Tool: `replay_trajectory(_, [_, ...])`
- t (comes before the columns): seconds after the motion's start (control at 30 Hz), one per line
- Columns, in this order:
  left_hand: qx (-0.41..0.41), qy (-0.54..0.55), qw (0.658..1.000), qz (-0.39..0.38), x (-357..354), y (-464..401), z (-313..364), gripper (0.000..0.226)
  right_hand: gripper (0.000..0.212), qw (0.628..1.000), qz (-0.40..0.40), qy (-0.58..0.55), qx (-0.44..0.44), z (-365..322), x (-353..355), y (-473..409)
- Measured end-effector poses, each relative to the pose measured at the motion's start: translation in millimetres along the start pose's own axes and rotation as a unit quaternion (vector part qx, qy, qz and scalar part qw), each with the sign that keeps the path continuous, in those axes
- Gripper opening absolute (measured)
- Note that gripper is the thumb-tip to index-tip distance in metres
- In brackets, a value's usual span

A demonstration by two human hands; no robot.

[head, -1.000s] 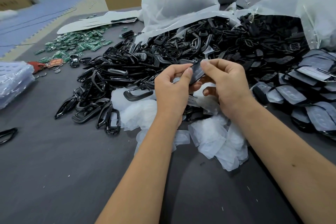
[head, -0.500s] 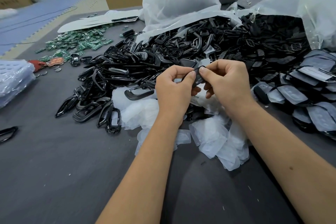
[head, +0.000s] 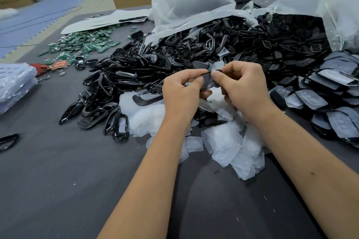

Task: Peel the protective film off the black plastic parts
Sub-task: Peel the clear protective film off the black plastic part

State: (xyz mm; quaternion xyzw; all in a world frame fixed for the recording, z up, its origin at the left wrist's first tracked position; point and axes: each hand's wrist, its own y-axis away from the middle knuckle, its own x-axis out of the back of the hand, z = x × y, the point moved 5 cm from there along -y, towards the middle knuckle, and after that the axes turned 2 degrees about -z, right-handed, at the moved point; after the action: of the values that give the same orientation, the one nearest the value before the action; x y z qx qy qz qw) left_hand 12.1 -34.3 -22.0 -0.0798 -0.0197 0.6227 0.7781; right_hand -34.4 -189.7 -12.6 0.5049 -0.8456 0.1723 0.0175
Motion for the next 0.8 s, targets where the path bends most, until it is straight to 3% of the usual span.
replay_trajectory(0.27, [-0.011, -0.003, 1.000, 0.022, 4.2, 0.3, 0.1, 0.024, 0.020, 0.999, 0.013, 0.035, 0.010, -0.6, 0.2, 0.0])
replay_trajectory(0.37, [-0.015, 0.001, 1.000, 0.020, 3.0, 1.9, 2.0, 0.011, 0.020, 0.998, 0.017, 0.058, 0.024, -3.9, 1.5, 1.3])
replay_trajectory(0.7, [-0.019, 0.031, 0.999, 0.004, 3.1, 0.9, 1.2, 0.008, 0.020, 0.999, -0.012, -0.040, -0.002, -1.9, 0.3, 3.0])
replay_trajectory(0.8, [-0.016, 0.029, 0.999, -0.007, 0.6, 0.9, 1.0, 0.018, 0.017, 0.998, -0.013, -0.058, -0.011, -1.4, -1.3, 3.4])
